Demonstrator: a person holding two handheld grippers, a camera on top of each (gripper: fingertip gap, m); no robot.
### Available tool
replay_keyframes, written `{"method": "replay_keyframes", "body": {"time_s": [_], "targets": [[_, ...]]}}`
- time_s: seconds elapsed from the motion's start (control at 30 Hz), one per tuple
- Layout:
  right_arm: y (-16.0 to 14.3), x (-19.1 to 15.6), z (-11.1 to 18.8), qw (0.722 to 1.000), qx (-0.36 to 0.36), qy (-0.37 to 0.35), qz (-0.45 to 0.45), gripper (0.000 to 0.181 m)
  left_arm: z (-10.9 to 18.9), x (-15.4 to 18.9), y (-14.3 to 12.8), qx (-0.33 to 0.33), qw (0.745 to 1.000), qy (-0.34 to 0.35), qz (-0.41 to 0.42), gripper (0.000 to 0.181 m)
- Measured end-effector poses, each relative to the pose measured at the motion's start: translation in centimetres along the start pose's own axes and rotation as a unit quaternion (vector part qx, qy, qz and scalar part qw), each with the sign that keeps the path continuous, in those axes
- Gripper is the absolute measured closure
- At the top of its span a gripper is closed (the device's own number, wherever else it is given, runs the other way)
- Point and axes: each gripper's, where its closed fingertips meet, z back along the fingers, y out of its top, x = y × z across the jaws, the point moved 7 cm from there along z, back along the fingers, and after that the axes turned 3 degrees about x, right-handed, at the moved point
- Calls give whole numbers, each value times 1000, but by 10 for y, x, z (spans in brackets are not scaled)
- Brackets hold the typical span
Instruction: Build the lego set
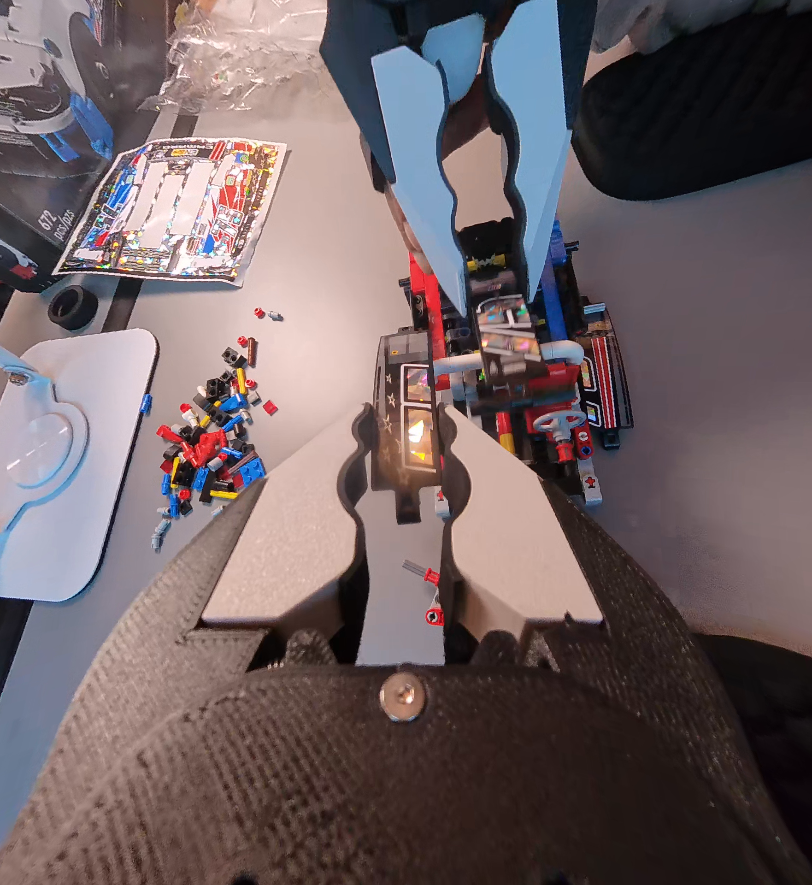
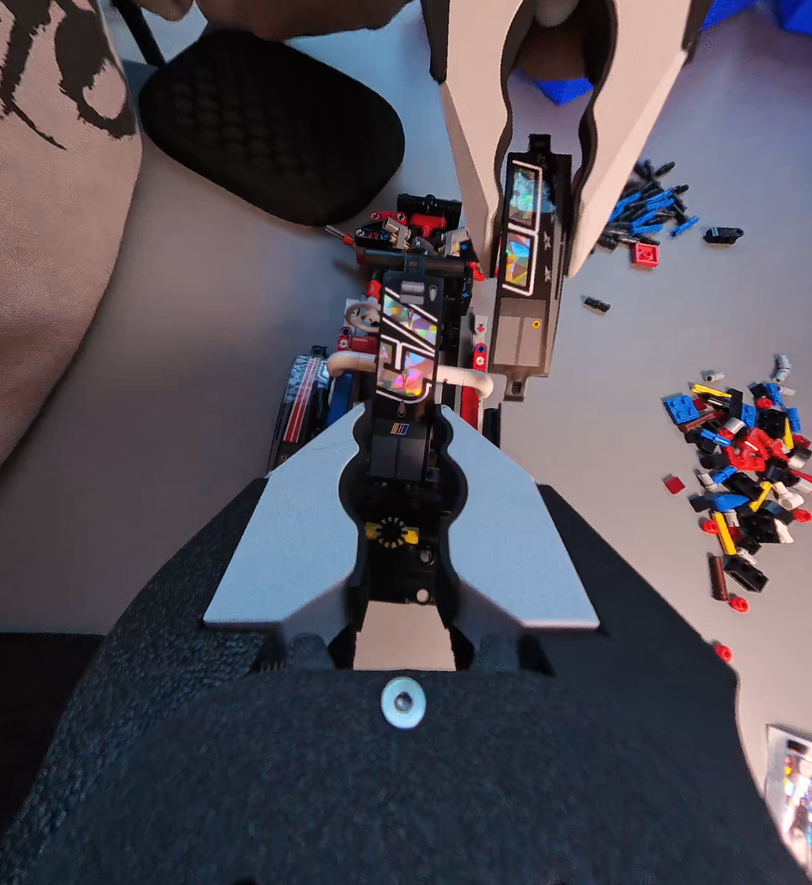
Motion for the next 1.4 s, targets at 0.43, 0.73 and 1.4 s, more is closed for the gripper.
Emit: {"method": "replay_keyframes", "body": {"time_s": [0.43, 0.73, 1.4], "targets": [[-45, -15, 52, 989, 103, -72, -73, 162, -36, 12, 10, 26, 999, -21, 34, 158], [-54, 12, 71, 983, 119, -89, -110, 161, -51, 15, 15, -11, 1000, -6, -2, 157], [-47, 33, 24, 995, 52, 45, -78, 177, -54, -5, 11, -62, 989, -108, 85, 157]]}}
